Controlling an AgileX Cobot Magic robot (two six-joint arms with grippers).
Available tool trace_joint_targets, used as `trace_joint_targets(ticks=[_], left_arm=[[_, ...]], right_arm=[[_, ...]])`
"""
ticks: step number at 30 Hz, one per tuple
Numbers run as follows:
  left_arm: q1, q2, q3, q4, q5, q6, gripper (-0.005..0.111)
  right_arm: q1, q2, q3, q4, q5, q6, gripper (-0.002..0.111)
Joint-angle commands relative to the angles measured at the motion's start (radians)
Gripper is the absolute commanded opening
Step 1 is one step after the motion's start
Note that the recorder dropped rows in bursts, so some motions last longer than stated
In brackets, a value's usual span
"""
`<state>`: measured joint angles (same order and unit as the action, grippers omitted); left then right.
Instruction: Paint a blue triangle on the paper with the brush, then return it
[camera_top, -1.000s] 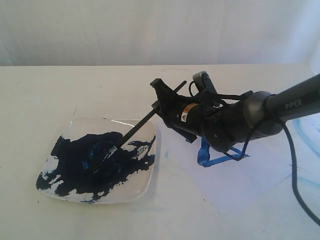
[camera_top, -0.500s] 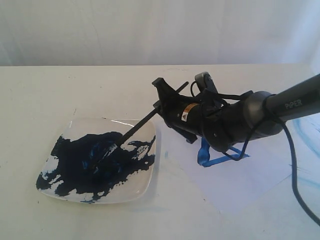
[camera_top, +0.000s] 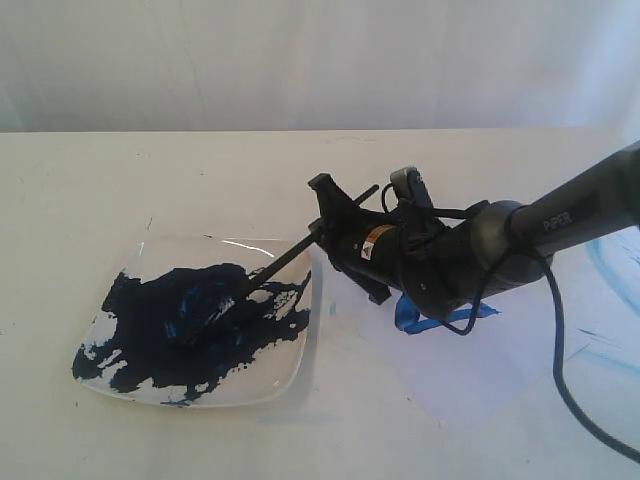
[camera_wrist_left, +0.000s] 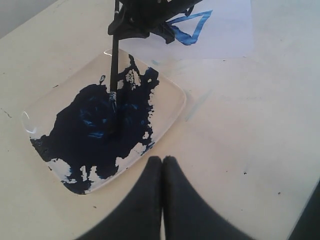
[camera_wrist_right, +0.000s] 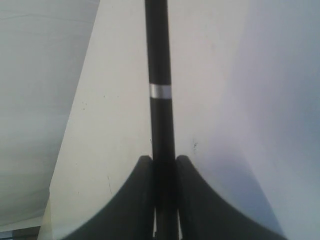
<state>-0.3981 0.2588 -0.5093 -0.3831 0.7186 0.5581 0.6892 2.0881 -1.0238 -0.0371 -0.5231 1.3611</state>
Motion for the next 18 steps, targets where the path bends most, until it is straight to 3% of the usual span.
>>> trace_joint_targets(ticks=[1,4,14,18], left_arm=[[0.0,-0.008,0.006,-0.019,0.0,-0.004,0.0],[0.0,-0.008,0.006,-0.019,0.0,-0.004,0.0],[0.0,-0.008,0.006,-0.019,0.0,-0.004,0.0],[0.0,-0.008,0.006,-0.019,0.007,-0.004,0.0]], right_arm=[[0.001,-0.002,-0.001,-0.003,-0.009,0.0,0.006],[0.001,-0.002,-0.001,-0.007,0.003,-0.007,0.021],[0.001,-0.013,0.0,-0.056,0.044,-0.004,0.058],[-0.015,-0.077,0.0,-0.061,0.19,-0.084,0.06]])
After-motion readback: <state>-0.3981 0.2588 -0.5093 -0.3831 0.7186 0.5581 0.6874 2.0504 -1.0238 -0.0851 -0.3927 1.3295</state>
